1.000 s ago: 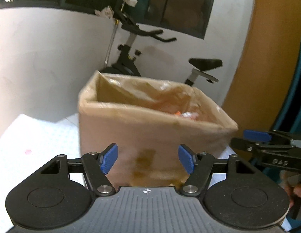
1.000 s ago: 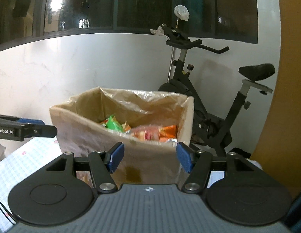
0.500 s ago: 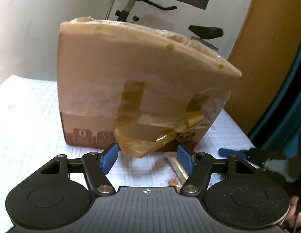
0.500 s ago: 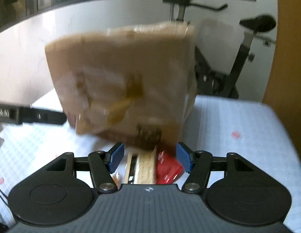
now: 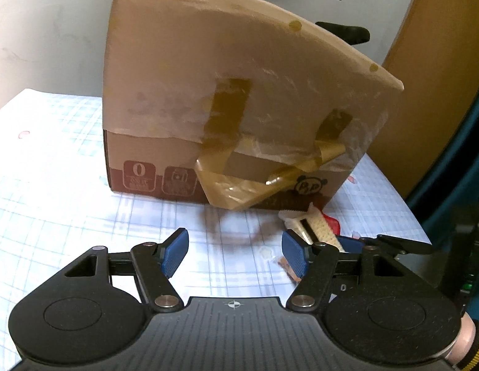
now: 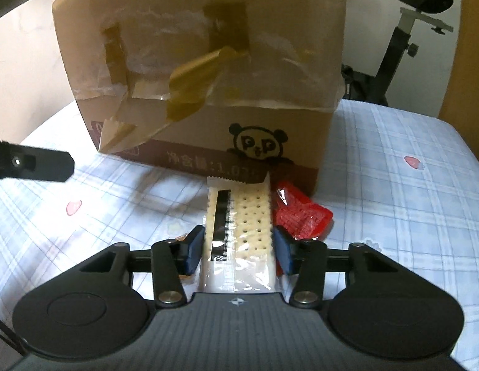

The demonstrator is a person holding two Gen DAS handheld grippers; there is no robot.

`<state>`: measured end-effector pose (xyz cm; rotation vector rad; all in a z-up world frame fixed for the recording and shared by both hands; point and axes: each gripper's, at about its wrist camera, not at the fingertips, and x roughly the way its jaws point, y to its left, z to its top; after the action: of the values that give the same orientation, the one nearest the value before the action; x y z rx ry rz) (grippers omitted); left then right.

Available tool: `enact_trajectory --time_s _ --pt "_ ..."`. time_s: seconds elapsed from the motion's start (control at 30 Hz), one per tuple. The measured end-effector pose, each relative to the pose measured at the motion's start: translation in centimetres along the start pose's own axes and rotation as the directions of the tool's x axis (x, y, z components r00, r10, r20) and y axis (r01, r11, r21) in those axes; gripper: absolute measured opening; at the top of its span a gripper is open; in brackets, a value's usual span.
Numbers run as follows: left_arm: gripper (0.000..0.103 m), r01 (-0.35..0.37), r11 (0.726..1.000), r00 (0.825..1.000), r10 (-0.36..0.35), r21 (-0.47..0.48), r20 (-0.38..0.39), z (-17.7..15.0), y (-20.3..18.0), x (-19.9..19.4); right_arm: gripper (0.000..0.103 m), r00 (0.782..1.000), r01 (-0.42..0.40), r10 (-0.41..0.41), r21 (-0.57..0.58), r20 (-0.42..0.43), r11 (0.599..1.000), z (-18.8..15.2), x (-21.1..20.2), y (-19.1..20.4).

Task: Organize snacks
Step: 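Move both tools back down toward the snacks in front of the box, then grasp the cracker bar with the right gripper while the left grasps the small peanut packet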

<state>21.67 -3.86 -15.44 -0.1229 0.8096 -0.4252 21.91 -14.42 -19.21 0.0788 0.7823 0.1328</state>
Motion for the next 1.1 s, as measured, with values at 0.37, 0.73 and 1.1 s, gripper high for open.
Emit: enact_trajectory --time_s 0.37,0.73,1.1 --pt "0.061 0.03 0.999 0.997 -0.028 0.023 -0.075 -1.1 -1.4 2.0 0.049 0.988 0.1 -0.109 0.085 0.108 0.991 -2.4 -3.6 -0.7" --pt "0.059 0.066 0.995 0.981 -0.05 0.079 -0.185 -1.2 -4.9 6.1 0.049 0.985 0.101 -0.117 0.122 0.129 0.987 -3.7 -4.0 -1.4" --pt "0.06 -0.007 0.992 0.975 0.035 0.128 -0.219 -1.3 -6.1 8.7 0.049 0.988 0.049 -0.07 0.147 0.14 0.988 -3.9 -4.1 -2.0"
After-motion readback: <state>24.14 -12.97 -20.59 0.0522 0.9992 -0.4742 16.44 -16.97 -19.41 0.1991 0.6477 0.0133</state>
